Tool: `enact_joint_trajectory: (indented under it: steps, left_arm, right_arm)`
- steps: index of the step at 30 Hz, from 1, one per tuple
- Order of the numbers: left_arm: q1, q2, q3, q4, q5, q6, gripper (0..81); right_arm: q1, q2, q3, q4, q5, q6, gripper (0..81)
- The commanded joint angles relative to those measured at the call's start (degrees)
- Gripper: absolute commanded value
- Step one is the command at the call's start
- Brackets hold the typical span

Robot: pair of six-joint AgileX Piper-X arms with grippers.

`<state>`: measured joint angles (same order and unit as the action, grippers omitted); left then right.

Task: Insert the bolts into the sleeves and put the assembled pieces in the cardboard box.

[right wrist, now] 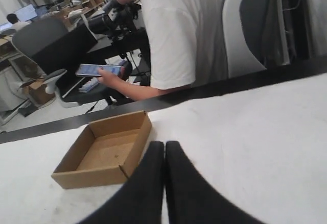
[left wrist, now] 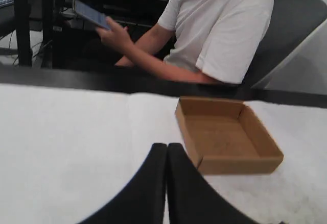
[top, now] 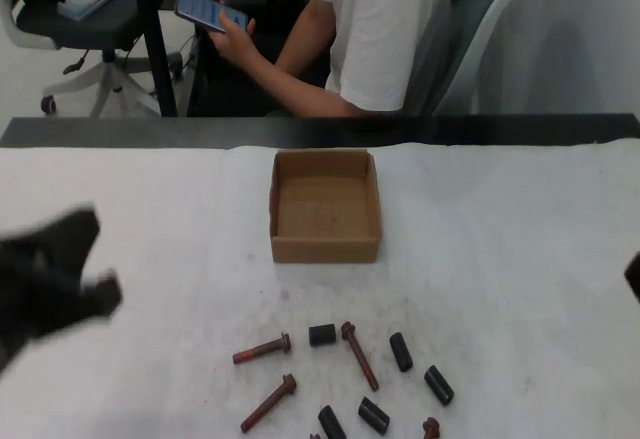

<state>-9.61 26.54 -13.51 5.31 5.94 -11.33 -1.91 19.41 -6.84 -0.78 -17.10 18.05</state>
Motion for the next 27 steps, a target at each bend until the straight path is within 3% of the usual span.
enact_joint_trajectory:
  steps: [1, 6, 11, 14, 22, 27]
  left_arm:
    - [-0.07, 14.03, -13.36, -1.42, 2.54, 3.24, 0.2]
    - [-0.07, 27.10, -19.64, -1.33, 2.73, 7.57, 0.2]
    - [-0.07, 37.02, -20.25, -2.17, -1.54, 10.14, 0.2]
    - [-0.07, 41.56, -20.25, -2.28, -0.81, 10.14, 0.2]
    - [-0.07, 44.84, -20.76, -6.57, 13.17, 9.86, 0.2]
    - [-0.07, 44.84, -22.94, -6.93, 27.26, 5.23, 0.2]
  right_arm:
    - [0.13, 6.90, -5.56, -4.26, -2.51, 0.44, 0.8]
    - [0.13, 18.90, -14.60, -7.57, -4.50, -0.41, 0.8]
    - [0.13, 30.26, -21.42, -8.50, -6.23, -2.67, 0.8]
    - [0.52, 38.05, -24.60, -8.50, -9.85, -2.67, 0.8]
    - [3.96, 55.17, -31.64, -8.50, -12.60, -1.75, 0.8]
    - [4.09, 59.07, -32.89, -8.05, -20.44, 1.33, 0.8]
